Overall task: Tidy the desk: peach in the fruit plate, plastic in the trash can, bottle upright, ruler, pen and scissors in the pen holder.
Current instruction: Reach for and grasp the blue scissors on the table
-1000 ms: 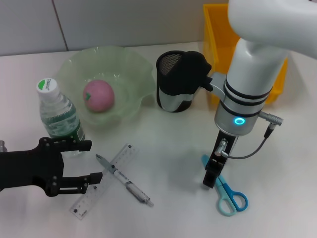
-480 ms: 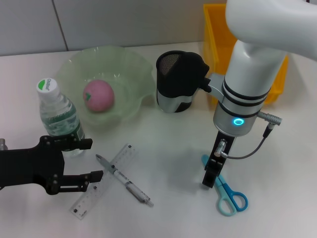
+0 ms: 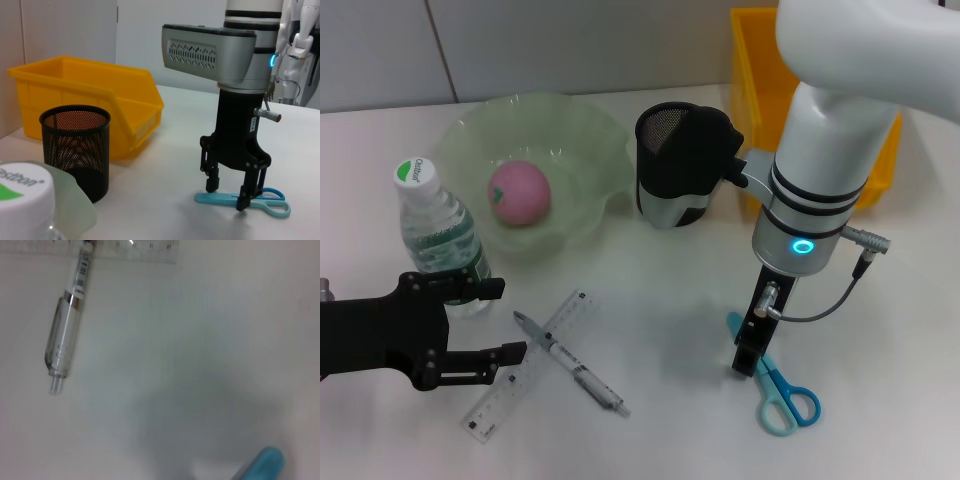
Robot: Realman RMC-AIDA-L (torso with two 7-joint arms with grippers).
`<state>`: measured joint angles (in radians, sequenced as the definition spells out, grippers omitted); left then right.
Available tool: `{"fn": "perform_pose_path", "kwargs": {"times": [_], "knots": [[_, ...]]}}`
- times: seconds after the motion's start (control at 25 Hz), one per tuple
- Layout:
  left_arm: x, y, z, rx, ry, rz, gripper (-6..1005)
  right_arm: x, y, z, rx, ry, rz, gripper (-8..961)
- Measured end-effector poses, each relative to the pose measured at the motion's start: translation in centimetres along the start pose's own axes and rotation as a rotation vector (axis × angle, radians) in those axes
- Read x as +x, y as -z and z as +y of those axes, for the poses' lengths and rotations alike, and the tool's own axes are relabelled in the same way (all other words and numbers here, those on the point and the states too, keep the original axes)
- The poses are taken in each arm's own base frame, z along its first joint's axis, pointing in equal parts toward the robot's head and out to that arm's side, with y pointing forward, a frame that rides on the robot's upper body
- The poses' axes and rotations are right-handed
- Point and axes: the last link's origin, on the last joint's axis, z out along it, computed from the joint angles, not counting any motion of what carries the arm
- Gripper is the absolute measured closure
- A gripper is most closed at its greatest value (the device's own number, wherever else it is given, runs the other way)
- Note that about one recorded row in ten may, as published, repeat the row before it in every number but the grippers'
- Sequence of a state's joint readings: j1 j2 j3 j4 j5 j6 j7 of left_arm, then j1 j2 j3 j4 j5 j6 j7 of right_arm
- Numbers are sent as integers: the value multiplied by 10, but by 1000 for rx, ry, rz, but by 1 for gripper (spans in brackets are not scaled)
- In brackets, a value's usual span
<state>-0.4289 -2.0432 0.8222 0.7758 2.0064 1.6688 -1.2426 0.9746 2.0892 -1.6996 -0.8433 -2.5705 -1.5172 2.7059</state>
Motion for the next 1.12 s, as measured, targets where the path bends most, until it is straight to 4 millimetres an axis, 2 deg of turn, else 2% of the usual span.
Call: {"fn": "perform_pose_path", "kwargs": {"times": [0.2, 0.32, 1.12], "knots": [[0, 0, 0, 0, -1, 0, 211, 1, 0, 0, -2, -1, 3, 252], [0, 0, 0, -1, -1, 0, 211, 1, 0, 0, -3, -2, 4, 444], [1, 1, -2, 8, -1, 3, 213, 0, -1, 1, -3, -4, 1, 462]]}}
